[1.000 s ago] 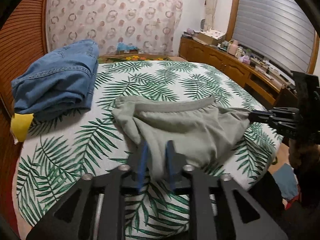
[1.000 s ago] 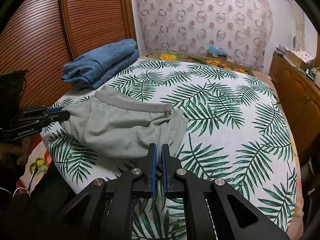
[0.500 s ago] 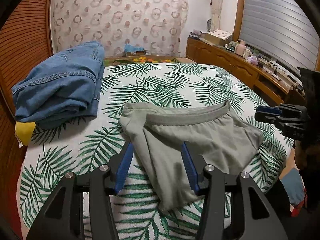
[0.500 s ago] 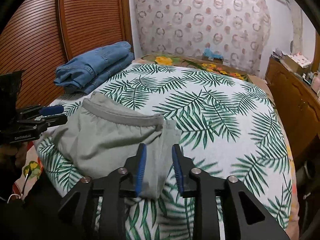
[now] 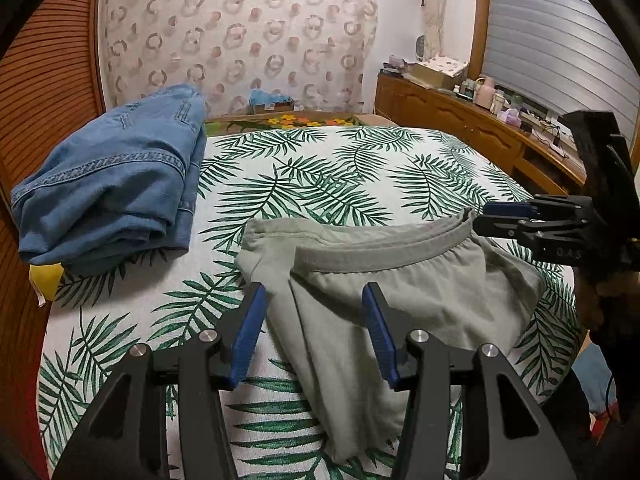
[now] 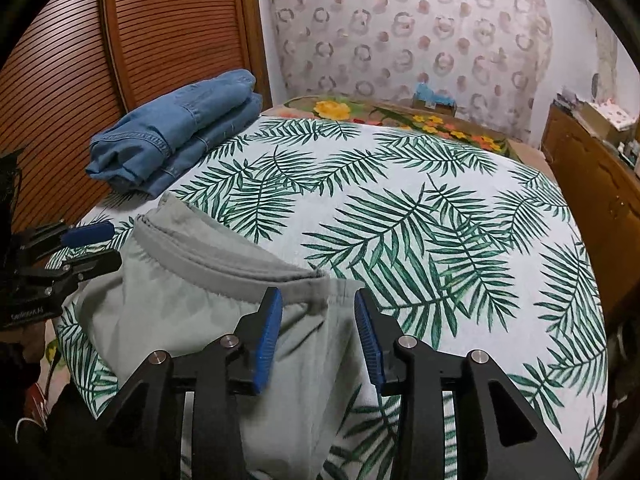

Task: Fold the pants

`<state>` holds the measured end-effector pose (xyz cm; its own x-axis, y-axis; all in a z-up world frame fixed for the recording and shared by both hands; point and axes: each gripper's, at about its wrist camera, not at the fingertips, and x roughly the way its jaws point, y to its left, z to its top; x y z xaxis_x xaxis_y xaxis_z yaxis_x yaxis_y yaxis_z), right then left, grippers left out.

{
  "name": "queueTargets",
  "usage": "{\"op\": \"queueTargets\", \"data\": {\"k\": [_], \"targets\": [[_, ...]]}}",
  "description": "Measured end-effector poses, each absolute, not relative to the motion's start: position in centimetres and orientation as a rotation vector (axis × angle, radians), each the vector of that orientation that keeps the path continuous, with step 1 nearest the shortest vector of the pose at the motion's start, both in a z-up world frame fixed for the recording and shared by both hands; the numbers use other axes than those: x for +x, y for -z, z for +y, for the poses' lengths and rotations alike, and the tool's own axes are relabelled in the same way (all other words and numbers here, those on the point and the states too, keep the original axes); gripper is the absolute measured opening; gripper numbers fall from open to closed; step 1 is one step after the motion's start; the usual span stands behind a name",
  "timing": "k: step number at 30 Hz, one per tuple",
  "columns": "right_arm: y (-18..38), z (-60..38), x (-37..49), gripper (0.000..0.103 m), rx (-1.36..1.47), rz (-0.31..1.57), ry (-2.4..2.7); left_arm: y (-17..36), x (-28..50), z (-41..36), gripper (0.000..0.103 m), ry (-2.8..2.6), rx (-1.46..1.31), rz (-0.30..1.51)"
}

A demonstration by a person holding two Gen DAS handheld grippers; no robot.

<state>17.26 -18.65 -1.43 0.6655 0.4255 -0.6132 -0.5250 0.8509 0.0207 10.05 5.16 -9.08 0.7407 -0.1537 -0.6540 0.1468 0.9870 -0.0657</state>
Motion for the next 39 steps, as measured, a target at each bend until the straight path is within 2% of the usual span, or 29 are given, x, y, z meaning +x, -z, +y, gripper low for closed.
{"op": "queueTargets", "data": {"k": [10, 12, 15, 25, 30, 31, 32, 35, 39], "targets": [[2.1, -17.8, 18.6, 0.039, -0.156, 0.693, -0.578, 9.4, 11.5, 5.3, 0.05, 0.199, -0.024, 0.724], [2.3, -17.7, 18.8, 0.039, -0.154, 0.695, -0.581, 9.4, 11.9, 5.1, 0.041, 0.213, -0.019, 0.728], [2.7, -17.6, 19.2, 0.039, -0.147, 0.702, -0.589, 9.7, 12.5, 5.1, 0.037, 0.23, -0.025, 0.745], [3.3, -16.6, 18.6, 0.039, -0.214, 0.67, -0.558, 10.4, 13.7, 5.1, 0.037, 0.233, -0.001, 0.787], [3.4, -17.0, 18.5, 0.039, -0.189, 0.668, -0.564, 10.0, 14.0, 4.6, 0.019, 0.241, 0.034, 0.782], [3.3, -17.1, 18.5, 0.037, -0.185, 0.666, -0.565, 9.7, 13.9, 4.6, 0.018, 0.246, 0.034, 0.773], [3.3, -17.1, 18.4, 0.026, -0.182, 0.662, -0.569, 9.3, 13.9, 4.6, 0.017, 0.251, 0.033, 0.762], [3.1, -17.5, 18.1, 0.011, -0.172, 0.636, -0.561, 8.4, 13.8, 4.6, 0.016, 0.248, 0.028, 0.726], [2.9, -18.5, 17.7, 0.006, -0.131, 0.596, -0.521, 7.9, 14.3, 4.5, 0.016, 0.248, 0.02, 0.702]]}}
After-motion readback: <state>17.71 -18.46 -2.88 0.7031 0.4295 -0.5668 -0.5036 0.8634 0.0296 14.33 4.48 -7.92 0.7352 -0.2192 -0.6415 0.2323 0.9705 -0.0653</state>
